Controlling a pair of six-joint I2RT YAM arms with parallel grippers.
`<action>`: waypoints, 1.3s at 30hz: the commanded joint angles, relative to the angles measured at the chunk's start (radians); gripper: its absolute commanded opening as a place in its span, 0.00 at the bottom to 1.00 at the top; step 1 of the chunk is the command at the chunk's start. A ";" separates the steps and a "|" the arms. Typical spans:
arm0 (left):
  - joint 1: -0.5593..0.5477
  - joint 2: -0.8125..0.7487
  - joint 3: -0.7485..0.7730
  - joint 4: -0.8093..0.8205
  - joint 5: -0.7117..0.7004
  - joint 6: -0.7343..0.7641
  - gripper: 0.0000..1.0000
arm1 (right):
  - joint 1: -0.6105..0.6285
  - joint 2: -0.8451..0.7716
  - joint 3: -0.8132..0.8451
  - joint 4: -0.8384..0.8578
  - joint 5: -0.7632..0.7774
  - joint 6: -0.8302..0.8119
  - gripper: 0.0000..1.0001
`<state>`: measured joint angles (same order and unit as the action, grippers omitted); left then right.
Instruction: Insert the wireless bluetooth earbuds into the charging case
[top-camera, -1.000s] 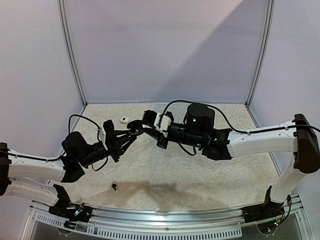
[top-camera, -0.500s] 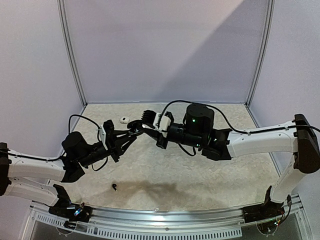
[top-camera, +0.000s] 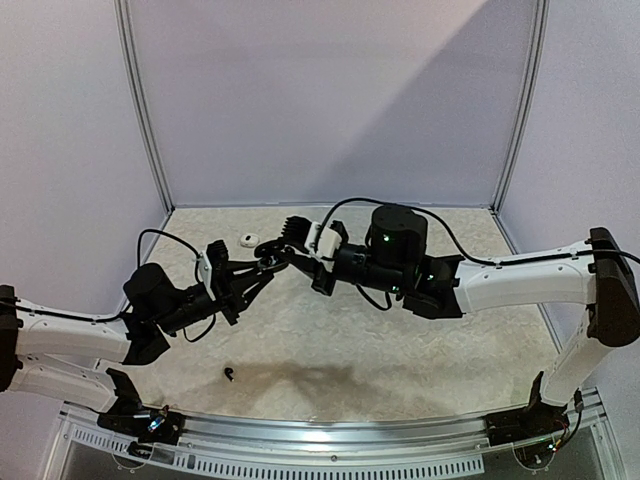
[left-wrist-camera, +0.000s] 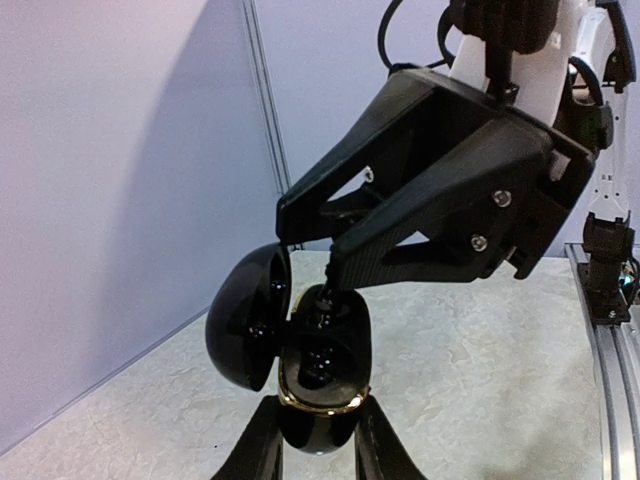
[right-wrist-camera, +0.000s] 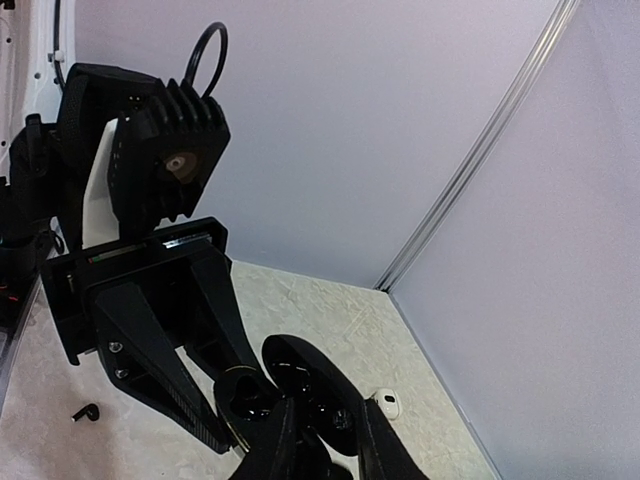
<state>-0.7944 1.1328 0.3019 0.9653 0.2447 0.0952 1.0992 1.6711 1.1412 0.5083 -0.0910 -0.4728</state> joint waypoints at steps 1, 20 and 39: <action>0.006 -0.004 0.016 0.010 0.008 -0.015 0.00 | 0.001 0.011 0.025 -0.048 0.007 0.014 0.21; 0.031 -0.007 0.035 -0.060 -0.064 -0.121 0.00 | -0.060 -0.118 0.095 -0.108 -0.028 0.288 0.30; 0.305 -0.295 0.111 -0.603 -0.173 -0.182 0.00 | -0.077 0.236 0.469 -0.892 0.242 1.120 0.51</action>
<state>-0.5434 0.8997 0.3824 0.5301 0.1257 -0.0711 0.9779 1.7119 1.4773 -0.1375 0.1642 0.4583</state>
